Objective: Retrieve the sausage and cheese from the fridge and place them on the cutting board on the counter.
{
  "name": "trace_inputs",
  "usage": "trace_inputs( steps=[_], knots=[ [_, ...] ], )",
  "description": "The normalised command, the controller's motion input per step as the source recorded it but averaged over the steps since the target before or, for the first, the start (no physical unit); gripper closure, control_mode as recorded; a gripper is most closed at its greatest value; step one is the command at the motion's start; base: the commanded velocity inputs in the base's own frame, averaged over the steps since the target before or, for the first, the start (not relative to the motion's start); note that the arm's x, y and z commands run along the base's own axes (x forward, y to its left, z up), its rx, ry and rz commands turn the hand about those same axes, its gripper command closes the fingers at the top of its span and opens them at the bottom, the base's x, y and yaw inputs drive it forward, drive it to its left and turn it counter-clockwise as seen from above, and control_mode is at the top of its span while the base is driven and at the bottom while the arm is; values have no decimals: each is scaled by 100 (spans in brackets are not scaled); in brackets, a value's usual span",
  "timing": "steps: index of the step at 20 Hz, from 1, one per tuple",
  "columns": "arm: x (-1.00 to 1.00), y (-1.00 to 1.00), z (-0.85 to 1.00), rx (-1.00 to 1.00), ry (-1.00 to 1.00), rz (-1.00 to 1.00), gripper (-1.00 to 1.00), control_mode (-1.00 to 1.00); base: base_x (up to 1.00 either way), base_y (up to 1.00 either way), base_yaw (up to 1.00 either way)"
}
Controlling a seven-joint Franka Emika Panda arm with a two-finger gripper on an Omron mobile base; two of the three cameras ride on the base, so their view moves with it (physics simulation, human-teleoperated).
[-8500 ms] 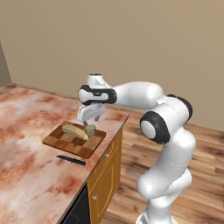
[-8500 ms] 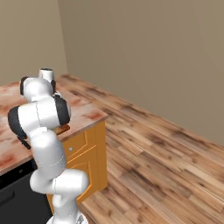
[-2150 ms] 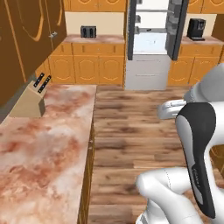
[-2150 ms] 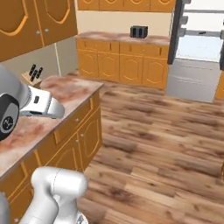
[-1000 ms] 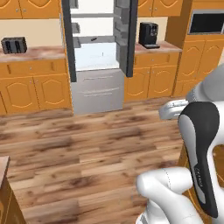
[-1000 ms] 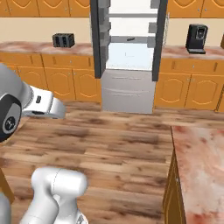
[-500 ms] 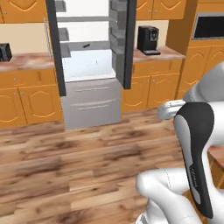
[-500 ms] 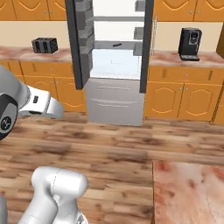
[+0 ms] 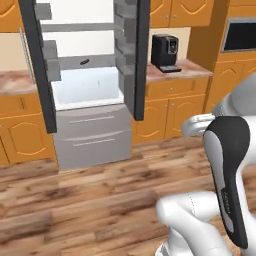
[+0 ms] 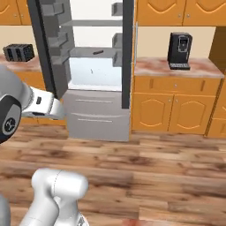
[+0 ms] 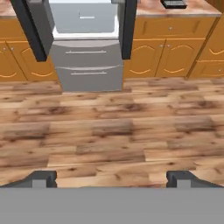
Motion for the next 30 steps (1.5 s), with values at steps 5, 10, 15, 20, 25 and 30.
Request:
trace_inputs(
  steps=[5,10,15,20,25,30],
  knots=[
    [0,0,0,0,0,0,-100,100,98,47,-12],
    [0,0,0,0,0,0,-100,100,100,99,-3],
    [0,0,0,0,0,0,-100,100,100,42,-1],
    [0,0,0,0,0,0,-100,100,100,6,0],
    [0,0,0,0,0,0,-100,100,100,12,0],
    [0,0,0,0,0,0,-100,100,100,1,0]
  ],
)
